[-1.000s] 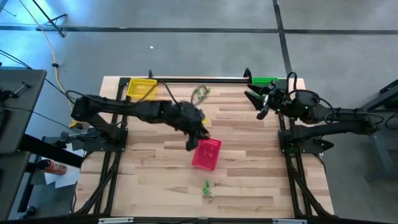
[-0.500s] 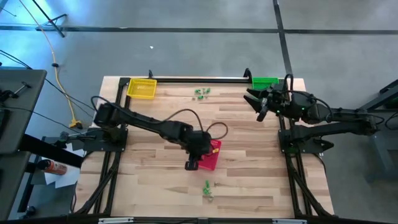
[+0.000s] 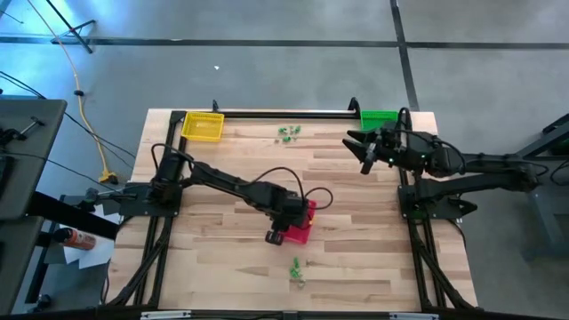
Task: Sort Halloween decoration
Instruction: Put the orange pumpkin toy into the red bin, then put the green skeleton toy into the yellow bin
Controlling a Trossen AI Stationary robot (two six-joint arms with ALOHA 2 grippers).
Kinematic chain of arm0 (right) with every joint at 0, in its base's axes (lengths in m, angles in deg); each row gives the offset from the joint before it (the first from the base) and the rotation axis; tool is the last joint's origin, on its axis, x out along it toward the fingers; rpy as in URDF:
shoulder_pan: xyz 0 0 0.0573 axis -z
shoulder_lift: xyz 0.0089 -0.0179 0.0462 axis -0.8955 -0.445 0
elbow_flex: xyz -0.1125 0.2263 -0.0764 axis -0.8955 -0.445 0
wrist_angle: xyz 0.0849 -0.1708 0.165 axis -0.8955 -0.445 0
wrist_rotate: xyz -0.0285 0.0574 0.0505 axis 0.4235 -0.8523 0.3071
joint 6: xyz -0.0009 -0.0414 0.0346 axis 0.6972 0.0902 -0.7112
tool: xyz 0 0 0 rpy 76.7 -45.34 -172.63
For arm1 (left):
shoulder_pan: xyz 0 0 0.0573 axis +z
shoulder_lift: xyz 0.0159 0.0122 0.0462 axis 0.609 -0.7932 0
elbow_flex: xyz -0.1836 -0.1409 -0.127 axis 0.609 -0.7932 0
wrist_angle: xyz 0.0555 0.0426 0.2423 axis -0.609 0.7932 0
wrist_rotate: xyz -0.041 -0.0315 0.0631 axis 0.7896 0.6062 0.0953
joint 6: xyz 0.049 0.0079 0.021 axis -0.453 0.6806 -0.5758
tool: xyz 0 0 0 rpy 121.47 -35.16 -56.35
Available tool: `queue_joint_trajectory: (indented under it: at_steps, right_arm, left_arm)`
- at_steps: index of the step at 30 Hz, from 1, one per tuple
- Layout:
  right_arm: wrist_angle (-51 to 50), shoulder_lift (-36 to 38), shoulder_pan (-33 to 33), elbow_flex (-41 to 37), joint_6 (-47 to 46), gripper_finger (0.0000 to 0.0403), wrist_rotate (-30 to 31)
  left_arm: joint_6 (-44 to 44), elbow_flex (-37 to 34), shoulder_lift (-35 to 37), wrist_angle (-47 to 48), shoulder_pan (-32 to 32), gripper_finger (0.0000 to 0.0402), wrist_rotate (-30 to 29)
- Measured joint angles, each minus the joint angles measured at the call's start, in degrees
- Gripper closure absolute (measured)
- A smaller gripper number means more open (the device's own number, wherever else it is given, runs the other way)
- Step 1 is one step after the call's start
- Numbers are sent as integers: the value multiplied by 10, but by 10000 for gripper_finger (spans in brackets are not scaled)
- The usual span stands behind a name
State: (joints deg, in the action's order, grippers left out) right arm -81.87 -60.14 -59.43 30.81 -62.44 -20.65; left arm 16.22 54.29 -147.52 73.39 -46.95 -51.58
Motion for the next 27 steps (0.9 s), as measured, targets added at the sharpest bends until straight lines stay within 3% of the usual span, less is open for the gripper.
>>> queue_joint_trajectory:
  at_steps: [11, 27]
  right_arm:
    - [0, -36, 0, 0, 1, 205, 0]
    - [0, -36, 0, 0, 13, 205, 1]
  left_arm:
    - [-12, -3, -7, -3, 0, 318, -11]
    - [4, -2, -1, 46, 1, 232, -12]
